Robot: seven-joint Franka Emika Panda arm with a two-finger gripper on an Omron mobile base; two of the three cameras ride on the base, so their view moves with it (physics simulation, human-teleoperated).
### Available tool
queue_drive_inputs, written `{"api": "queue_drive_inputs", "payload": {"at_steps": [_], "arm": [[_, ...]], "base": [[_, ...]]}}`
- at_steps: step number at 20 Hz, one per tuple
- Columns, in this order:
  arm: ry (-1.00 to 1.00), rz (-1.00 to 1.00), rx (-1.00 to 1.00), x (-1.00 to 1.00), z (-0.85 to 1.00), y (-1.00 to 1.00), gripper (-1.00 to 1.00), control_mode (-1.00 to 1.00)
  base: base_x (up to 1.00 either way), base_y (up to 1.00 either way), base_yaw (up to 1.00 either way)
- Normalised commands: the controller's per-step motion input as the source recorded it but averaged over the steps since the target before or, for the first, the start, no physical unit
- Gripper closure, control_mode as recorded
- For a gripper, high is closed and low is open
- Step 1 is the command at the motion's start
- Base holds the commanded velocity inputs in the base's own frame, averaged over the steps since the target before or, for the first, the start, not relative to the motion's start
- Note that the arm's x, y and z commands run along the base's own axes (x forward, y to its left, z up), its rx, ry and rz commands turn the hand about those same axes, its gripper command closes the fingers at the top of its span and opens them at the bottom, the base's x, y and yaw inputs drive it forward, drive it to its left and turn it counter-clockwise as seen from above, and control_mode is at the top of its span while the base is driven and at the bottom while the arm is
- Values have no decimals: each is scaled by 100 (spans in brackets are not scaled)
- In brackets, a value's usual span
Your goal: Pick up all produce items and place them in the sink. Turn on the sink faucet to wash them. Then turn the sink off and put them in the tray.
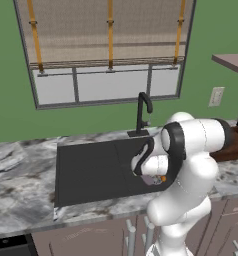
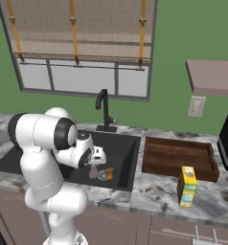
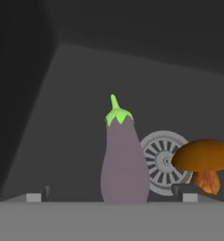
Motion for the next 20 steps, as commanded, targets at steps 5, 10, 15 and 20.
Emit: {"api": "queue_drive_inputs", "payload": {"at_steps": [5, 10, 15, 20], "arm": [[0, 0, 0, 2, -23, -2, -100, -100], [0, 0, 0, 7, -22, 0, -100, -100], [0, 0, 0, 12, -23, 0, -100, -100], [0, 0, 0, 15, -25, -4, -100, -100]], "base": [[0, 0, 0], [0, 0, 0], [0, 0, 0], [0, 0, 0]]}}
